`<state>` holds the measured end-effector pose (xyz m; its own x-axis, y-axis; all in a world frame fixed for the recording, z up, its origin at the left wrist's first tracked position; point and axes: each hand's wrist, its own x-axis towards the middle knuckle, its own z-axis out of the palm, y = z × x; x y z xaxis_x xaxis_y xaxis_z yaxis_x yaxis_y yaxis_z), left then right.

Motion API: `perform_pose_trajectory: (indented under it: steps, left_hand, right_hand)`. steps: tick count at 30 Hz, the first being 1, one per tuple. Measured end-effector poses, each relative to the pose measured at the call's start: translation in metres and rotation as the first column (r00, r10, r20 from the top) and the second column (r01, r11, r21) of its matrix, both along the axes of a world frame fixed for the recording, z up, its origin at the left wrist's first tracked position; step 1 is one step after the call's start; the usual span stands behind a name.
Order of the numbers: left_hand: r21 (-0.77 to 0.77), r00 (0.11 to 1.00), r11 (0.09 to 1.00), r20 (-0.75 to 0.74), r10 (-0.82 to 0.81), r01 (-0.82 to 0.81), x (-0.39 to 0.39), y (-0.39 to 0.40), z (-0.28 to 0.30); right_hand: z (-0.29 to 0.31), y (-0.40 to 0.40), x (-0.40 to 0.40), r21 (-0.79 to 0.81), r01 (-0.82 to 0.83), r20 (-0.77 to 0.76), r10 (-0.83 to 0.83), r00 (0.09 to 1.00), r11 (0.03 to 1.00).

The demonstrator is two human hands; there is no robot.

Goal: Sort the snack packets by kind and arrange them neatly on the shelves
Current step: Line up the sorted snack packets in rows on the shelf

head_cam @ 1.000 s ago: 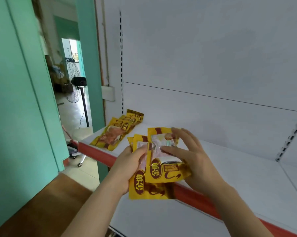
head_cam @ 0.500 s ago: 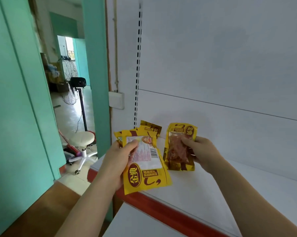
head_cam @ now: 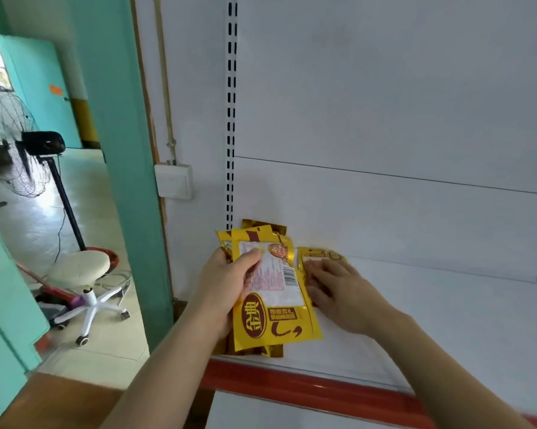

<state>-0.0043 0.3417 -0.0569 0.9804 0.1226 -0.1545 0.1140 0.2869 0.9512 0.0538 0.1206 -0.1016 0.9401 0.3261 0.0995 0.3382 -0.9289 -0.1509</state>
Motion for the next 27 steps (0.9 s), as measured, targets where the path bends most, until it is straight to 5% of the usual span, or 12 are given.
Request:
perform_pose_trajectory:
  steps: [7, 12, 14, 17, 19, 22, 27]
  left_hand:
    - [-0.034, 0.998, 0.998, 0.0, -0.062, 0.062, 0.0, -0.004, 0.0]
    - [-0.044, 0.999, 0.998, 0.018, -0.049, 0.049, -0.003, -0.008, 0.0]
    - [-0.058, 0.999, 0.998, 0.036, -0.035, 0.037, -0.003, -0.013, 0.001]
    - [0.001, 0.996, 1.0, 0.085, 0.025, -0.026, -0.002, -0.024, 0.003]
    - [0.085, 0.993, 0.995, 0.109, 0.046, -0.055, 0.0, -0.032, 0.003]
    - [0.091, 0.994, 0.995, 0.104, 0.028, -0.037, 0.0, -0.042, 0.0]
    - [0.061, 0.998, 0.997, -0.051, 0.046, -0.043, 0.004, -0.039, -0.005]
  right_hand:
    - [-0.011, 0.02, -0.002, -0.145, 0.031, -0.04, -0.037, 0.999, 0.989]
    - [-0.002, 0.013, -0.007, 0.087, 0.069, 0.062, -0.074, 0.995, 0.994]
    - [0.012, 0.011, -0.019, 0.424, 0.146, 0.11, -0.211, 0.971, 0.894]
    - [0.043, 0.013, -0.052, 0.83, 0.242, -0.192, -0.15, 0.97, 0.503]
    - [0.054, 0.016, -0.071, 0.807, 0.245, -0.28, -0.018, 0.96, 0.538]
    - [0.056, 0.012, -0.073, 0.755, 0.249, -0.287, -0.035, 0.957, 0.607]
    - [0.066, -0.02, -0.064, 0.924, 0.133, -0.008, -0.33, 0.944, 0.357]
